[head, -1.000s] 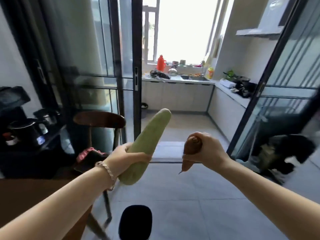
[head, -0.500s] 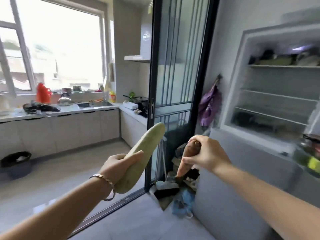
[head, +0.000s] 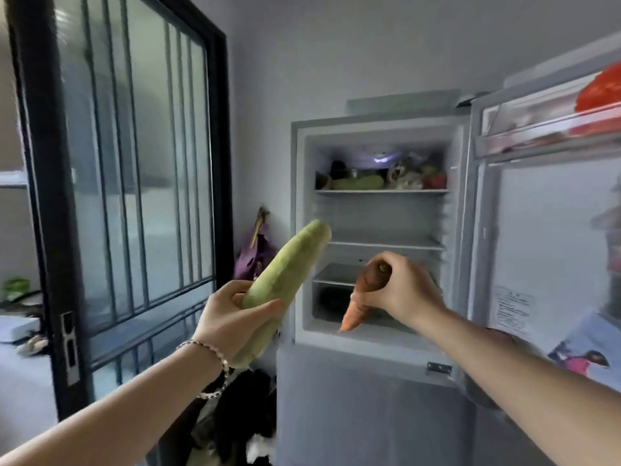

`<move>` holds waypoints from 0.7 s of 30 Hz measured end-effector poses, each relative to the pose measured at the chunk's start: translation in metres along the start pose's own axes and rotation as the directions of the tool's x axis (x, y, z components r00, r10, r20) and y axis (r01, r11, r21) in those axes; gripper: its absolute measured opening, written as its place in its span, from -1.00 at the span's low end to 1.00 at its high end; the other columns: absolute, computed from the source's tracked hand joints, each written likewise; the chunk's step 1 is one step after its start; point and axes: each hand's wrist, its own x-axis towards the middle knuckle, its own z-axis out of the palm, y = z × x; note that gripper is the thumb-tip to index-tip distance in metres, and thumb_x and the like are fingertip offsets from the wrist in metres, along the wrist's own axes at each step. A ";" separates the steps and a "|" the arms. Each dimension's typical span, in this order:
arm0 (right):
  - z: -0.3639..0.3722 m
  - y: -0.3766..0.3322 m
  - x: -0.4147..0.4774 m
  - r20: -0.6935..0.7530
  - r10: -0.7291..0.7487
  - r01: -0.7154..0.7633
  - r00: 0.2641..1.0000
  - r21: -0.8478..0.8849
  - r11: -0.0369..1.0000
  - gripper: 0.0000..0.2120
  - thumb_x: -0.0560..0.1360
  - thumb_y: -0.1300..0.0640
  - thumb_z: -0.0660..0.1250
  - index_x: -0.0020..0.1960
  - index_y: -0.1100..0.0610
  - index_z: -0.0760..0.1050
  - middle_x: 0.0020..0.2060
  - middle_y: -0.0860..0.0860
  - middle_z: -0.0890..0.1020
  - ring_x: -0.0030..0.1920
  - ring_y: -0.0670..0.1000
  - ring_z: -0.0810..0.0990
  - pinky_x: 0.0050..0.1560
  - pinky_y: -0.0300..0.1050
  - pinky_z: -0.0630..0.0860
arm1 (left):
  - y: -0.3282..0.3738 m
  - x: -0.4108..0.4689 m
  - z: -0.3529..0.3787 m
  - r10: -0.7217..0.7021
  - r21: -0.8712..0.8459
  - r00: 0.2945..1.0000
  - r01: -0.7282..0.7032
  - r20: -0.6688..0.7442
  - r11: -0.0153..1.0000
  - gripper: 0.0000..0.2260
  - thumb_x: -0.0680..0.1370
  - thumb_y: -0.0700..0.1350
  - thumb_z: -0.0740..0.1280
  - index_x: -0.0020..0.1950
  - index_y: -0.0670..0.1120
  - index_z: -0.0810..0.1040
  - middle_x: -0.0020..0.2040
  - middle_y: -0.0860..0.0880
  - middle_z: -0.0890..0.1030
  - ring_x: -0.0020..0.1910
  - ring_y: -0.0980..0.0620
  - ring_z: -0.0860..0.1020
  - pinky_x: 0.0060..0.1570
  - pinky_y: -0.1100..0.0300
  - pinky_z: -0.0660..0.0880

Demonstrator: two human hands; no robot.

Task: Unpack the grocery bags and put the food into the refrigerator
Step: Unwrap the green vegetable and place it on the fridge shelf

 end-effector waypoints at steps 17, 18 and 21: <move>-0.040 0.130 0.346 -0.540 -0.302 0.267 0.786 -0.144 0.953 -0.66 0.24 0.27 0.54 -0.09 0.09 0.47 -0.10 0.09 0.56 -0.04 0.10 0.51 -0.01 -0.07 0.44 | 0.033 0.373 0.189 0.676 0.487 0.735 -0.611 0.056 0.624 -0.43 0.32 -0.06 0.54 0.28 0.08 0.45 0.06 0.05 0.55 0.13 -0.07 0.46 0.16 0.13 0.24; -0.039 0.137 0.363 -0.549 -0.307 0.270 0.778 -0.150 0.951 -0.66 0.24 0.26 0.54 -0.09 0.07 0.47 -0.09 0.09 0.55 -0.02 0.12 0.52 0.02 -0.03 0.46 | 0.037 0.394 0.198 0.699 0.506 0.712 -0.628 0.068 0.591 -0.42 0.33 -0.07 0.53 0.30 0.07 0.44 0.12 0.04 0.55 0.17 -0.07 0.44 0.16 0.15 0.20; -0.036 0.154 0.404 -0.578 -0.336 0.268 0.744 -0.202 0.942 -0.63 0.25 0.23 0.56 0.00 0.12 0.51 -0.03 0.09 0.55 -0.02 0.07 0.49 -0.04 -0.16 0.37 | 0.043 0.445 0.221 0.720 0.535 0.687 -0.648 0.102 0.543 -0.43 0.36 -0.08 0.50 0.34 0.09 0.41 0.23 0.06 0.50 0.25 -0.04 0.37 0.27 0.12 0.13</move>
